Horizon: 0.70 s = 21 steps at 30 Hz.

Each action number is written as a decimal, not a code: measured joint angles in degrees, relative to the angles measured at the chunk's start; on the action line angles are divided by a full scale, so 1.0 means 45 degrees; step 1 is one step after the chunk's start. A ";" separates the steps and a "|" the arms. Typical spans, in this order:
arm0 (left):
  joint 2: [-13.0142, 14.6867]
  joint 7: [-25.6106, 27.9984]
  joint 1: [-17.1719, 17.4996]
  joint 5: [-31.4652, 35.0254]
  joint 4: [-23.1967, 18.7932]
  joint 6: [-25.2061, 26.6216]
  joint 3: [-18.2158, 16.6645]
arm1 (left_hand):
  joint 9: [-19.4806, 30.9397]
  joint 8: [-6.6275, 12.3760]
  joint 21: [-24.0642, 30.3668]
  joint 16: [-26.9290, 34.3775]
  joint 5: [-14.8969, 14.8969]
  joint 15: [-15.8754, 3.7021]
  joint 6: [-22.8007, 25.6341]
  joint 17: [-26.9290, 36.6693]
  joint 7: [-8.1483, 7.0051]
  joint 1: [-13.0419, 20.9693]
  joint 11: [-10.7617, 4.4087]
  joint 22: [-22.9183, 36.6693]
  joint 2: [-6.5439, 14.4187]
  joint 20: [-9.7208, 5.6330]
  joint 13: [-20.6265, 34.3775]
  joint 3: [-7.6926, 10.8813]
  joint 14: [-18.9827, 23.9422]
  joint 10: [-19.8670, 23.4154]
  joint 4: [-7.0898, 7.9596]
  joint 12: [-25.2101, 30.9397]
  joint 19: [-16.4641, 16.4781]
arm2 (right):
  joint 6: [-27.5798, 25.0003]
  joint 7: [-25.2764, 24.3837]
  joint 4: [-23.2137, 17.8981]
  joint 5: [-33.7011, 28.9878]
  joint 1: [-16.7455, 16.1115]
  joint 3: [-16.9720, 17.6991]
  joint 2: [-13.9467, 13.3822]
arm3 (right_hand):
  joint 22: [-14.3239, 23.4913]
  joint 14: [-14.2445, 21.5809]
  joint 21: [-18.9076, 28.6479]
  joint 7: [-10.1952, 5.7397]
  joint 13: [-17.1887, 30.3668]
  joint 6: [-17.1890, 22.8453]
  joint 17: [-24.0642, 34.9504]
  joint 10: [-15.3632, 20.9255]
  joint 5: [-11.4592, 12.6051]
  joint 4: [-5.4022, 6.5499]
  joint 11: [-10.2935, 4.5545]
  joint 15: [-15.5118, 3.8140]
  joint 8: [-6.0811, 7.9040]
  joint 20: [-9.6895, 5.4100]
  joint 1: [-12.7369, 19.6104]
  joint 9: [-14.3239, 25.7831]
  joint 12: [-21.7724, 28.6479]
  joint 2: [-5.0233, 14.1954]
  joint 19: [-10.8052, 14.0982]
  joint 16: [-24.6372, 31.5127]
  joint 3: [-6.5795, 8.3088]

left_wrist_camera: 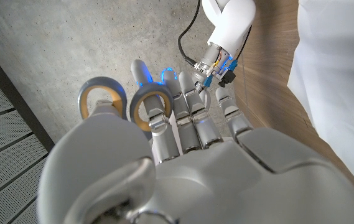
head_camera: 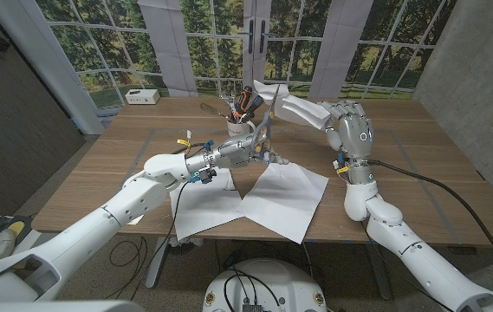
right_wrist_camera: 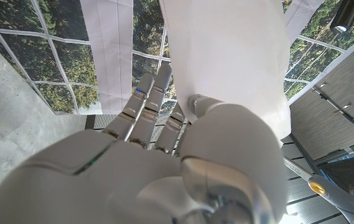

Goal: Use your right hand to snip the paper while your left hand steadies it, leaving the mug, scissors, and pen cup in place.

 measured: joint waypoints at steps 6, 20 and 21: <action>0.0085 0.0093 0.0062 0.0029 -0.0090 -0.0033 -0.0039 | 0.0049 0.0088 0.0000 0.0000 -0.0001 0.0000 0.0049 0.0000 -0.0049 0.0000 0.0001 0.0000 0.0000 0.0000 0.0001 0.0000 0.0000 0.0001 0.0000 -0.0006 0.0000 | 0.0146 -0.0001 0.0137 -0.0125 0.0076 0.0074 0.0128 | 0.0001 0.0000 0.0000 -0.0022 -0.0040 0.0022 0.0000 -0.0001 0.0000 0.0000 0.0001 0.0000 0.0000 0.0000 0.0000 0.0001 -0.0002 0.0000 0.0001 -0.0008 0.0000; 0.0126 0.0097 0.0045 0.0038 -0.0093 -0.0037 -0.0049 | 0.0024 0.0087 0.0000 0.0000 -0.0002 0.0000 0.0049 0.0019 -0.0048 0.0001 0.0003 0.0002 -0.0002 0.0000 0.0001 0.0001 0.0000 0.0003 0.0000 -0.0053 0.0000 | 0.0212 0.0000 0.0239 -0.0165 0.0172 0.0081 0.0190 | -0.0059 0.0070 0.0097 -0.0021 -0.0040 0.0021 0.0061 -0.0002 0.0000 -0.0040 0.0002 -0.0070 0.0000 0.0000 -0.0066 0.0001 -0.0002 -0.0066 0.0002 -0.0008 0.0041; 0.0125 0.0078 0.0039 0.0038 -0.0072 -0.0038 -0.0049 | 0.0023 0.0086 0.0000 0.0000 -0.0002 0.0000 0.0049 0.0019 -0.0048 0.0034 0.0003 0.0002 -0.0034 0.0000 0.0002 0.0001 0.0000 0.0003 0.0000 -0.0055 0.0000 | 0.0197 -0.0001 0.0240 -0.0154 0.0175 0.0059 0.0178 | -0.0059 0.0069 0.0097 -0.0021 -0.0040 0.0020 0.0061 -0.0002 0.0000 -0.0040 0.0001 -0.0070 0.0000 0.0000 -0.0066 0.0002 -0.0002 -0.0066 0.0002 -0.0058 0.0041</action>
